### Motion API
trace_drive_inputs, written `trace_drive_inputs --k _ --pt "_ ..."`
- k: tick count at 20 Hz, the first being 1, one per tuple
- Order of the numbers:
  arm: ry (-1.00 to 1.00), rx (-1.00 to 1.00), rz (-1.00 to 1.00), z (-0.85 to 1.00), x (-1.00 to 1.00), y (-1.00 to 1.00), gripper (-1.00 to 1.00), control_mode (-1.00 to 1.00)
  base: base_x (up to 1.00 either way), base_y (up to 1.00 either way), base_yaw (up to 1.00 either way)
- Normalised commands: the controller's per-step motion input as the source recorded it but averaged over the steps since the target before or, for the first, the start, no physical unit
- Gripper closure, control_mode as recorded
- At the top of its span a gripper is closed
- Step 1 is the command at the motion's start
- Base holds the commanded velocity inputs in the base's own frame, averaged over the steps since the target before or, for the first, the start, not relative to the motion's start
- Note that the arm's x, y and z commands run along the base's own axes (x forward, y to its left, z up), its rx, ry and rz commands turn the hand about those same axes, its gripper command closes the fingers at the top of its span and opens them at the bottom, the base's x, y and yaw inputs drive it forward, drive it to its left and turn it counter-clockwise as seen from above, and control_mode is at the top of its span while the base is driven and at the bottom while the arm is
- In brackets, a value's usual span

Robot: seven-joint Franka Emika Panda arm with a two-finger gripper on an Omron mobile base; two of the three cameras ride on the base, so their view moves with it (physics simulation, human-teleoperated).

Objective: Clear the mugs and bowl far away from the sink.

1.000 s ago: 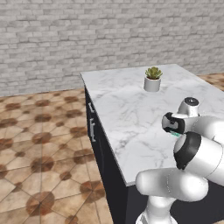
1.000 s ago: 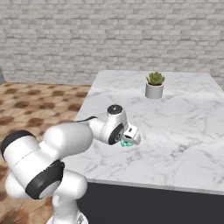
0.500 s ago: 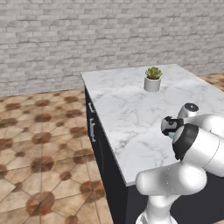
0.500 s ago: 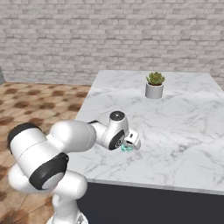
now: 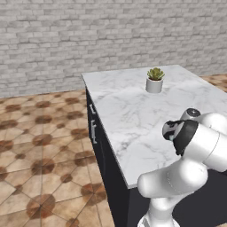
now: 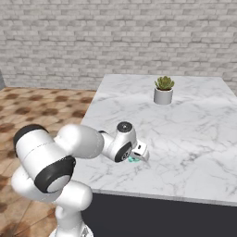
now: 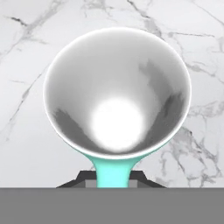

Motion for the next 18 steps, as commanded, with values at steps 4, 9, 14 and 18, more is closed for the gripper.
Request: trace_drive_inputs --k 4,9,14,18 --pt "0.00 0.00 0.00 -0.15 0.00 0.00 -1.00 -1.00 0.00 0.00 0.00" --pt "0.01 0.00 0.00 0.00 0.02 0.00 -1.00 -1.00 0.00 0.00 0.00" --pt "0.00 0.00 0.00 0.00 0.00 0.00 -1.00 -1.00 0.00 0.00 0.00" --pt "-0.15 0.00 0.00 0.44 -0.11 0.00 -1.00 -1.00 0.00 0.00 0.00"
